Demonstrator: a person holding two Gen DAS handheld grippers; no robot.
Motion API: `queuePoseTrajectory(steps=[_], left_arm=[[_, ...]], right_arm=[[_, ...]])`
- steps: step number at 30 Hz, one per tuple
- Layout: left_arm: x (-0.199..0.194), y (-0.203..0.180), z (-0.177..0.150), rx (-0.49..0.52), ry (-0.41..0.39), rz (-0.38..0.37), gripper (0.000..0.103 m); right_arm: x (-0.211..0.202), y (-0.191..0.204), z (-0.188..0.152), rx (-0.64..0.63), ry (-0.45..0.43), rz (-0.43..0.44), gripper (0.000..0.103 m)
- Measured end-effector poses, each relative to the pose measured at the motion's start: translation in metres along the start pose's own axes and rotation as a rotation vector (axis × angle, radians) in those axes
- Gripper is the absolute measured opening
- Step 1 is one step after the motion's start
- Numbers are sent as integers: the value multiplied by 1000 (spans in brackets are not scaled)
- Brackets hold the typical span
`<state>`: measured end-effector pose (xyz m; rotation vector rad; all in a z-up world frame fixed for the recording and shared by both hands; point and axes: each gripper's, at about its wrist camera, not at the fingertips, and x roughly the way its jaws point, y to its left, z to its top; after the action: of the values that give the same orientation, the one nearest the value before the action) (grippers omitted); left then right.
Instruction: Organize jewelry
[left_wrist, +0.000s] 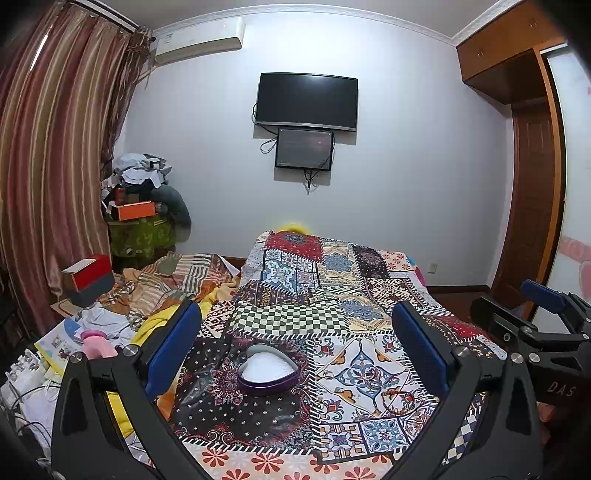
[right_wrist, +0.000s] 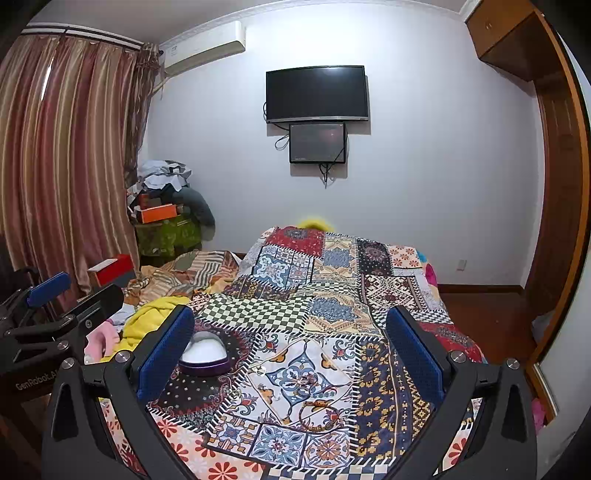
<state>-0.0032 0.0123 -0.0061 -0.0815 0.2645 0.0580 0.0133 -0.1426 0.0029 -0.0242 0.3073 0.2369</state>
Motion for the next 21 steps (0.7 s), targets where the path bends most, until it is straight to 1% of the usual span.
queuePoseTrajectory(steps=[21], left_arm=[[-1,1,0,-5,-3,2,103]], right_arm=[[2,-6,0,0,6,12,103]])
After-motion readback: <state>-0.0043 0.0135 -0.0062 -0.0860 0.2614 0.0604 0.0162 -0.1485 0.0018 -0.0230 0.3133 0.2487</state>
